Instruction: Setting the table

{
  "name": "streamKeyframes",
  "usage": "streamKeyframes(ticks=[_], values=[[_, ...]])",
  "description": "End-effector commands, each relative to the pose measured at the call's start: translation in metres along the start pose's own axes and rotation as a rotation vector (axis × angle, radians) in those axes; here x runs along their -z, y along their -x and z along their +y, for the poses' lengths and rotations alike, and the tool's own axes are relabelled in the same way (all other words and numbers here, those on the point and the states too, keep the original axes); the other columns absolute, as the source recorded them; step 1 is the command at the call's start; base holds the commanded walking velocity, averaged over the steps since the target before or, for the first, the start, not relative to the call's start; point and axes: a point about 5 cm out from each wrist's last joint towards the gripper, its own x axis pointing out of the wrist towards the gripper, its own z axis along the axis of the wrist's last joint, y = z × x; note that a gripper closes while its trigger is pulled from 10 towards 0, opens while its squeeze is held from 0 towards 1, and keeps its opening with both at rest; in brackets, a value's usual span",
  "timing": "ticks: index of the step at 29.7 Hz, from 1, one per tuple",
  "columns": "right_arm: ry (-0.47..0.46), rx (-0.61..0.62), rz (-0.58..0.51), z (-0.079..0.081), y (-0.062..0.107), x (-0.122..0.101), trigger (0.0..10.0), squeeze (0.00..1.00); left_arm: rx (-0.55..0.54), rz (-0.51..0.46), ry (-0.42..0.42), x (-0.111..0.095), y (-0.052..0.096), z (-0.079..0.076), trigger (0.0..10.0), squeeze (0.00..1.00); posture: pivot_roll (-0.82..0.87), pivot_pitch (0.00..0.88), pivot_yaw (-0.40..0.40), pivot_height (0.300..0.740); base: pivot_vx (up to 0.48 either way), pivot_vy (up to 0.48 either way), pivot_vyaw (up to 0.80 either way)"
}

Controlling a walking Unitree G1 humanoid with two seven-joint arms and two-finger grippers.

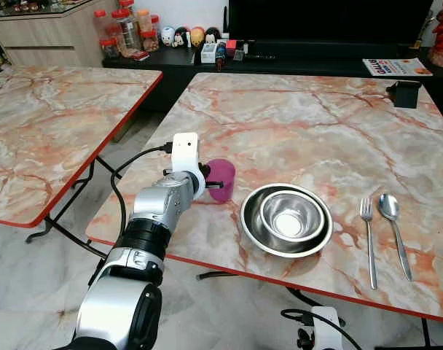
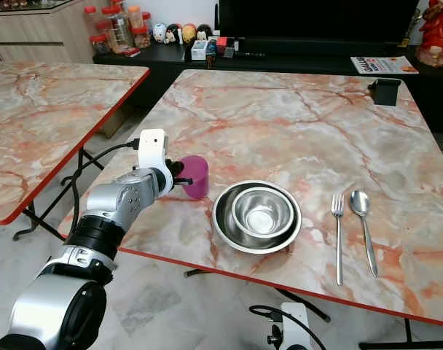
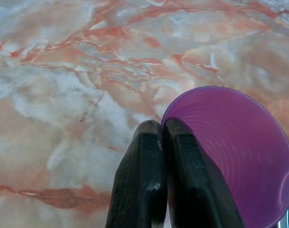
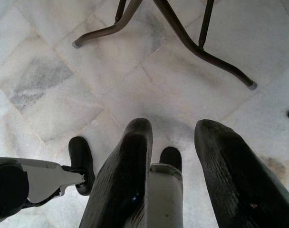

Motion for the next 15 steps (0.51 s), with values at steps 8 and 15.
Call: streamKeyframes(ticks=[8, 15], values=[[-0.008, -0.006, 0.008, 0.0029, -0.0001, 0.0013, 10.0, 0.0, -0.018, 0.016, -0.02, 0.0037, -0.0002, 0.0035, 10.0, 0.49, -0.2, 0.0, 0.084, 0.74, 0.0, 0.0, 0.0], [-0.009, -0.006, 0.008, 0.003, -0.0002, 0.0011, 10.0, 0.0, -0.02, 0.012, -0.022, 0.0028, -0.0004, 0.0036, 10.0, 0.73, -0.2, 0.0, 0.084, 0.74, 0.0, 0.0, 0.0]])
